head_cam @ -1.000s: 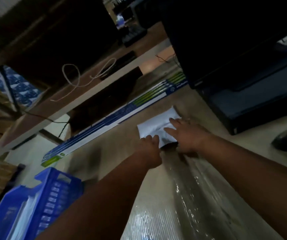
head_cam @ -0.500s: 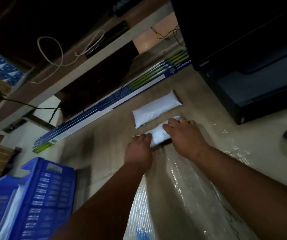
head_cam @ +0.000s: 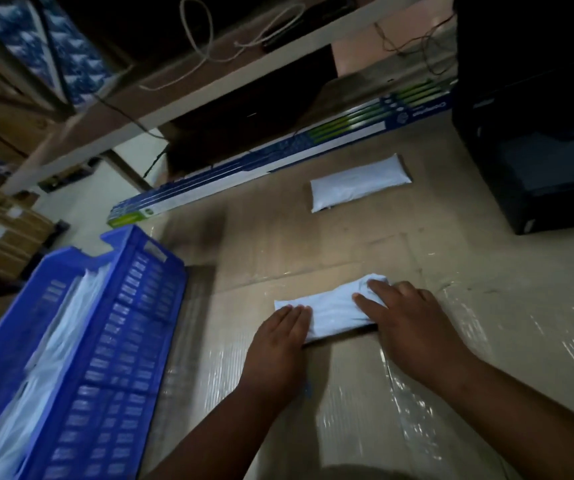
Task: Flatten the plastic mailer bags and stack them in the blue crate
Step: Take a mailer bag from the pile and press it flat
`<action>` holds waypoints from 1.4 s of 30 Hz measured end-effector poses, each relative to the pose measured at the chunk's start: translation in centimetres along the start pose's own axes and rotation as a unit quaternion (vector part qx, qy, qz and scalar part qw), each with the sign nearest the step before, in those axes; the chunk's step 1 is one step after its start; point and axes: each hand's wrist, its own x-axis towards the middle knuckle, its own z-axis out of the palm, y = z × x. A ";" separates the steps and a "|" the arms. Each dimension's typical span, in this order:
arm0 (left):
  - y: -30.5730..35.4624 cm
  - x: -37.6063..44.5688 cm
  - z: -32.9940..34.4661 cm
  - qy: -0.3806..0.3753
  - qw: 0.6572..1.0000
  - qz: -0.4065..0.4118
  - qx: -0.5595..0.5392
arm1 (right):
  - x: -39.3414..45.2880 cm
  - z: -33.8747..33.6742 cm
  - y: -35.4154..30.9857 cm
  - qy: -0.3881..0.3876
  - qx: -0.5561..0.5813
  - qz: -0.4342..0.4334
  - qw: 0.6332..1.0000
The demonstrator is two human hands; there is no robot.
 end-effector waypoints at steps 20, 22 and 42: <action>-2.4 -10.0 -6.0 0.141 0.791 -0.326 -0.498 | -5.4 -3.6 -10.1 0.050 0.364 0.216 0.905; -2.7 -9.5 -5.5 0.137 0.756 -0.390 -0.508 | -4.5 -3.4 -11.1 0.041 0.341 0.246 0.906; -7.0 -11.9 -7.4 -0.009 0.641 -0.430 -0.635 | -5.2 -4.8 -14.7 -0.025 0.540 0.422 0.728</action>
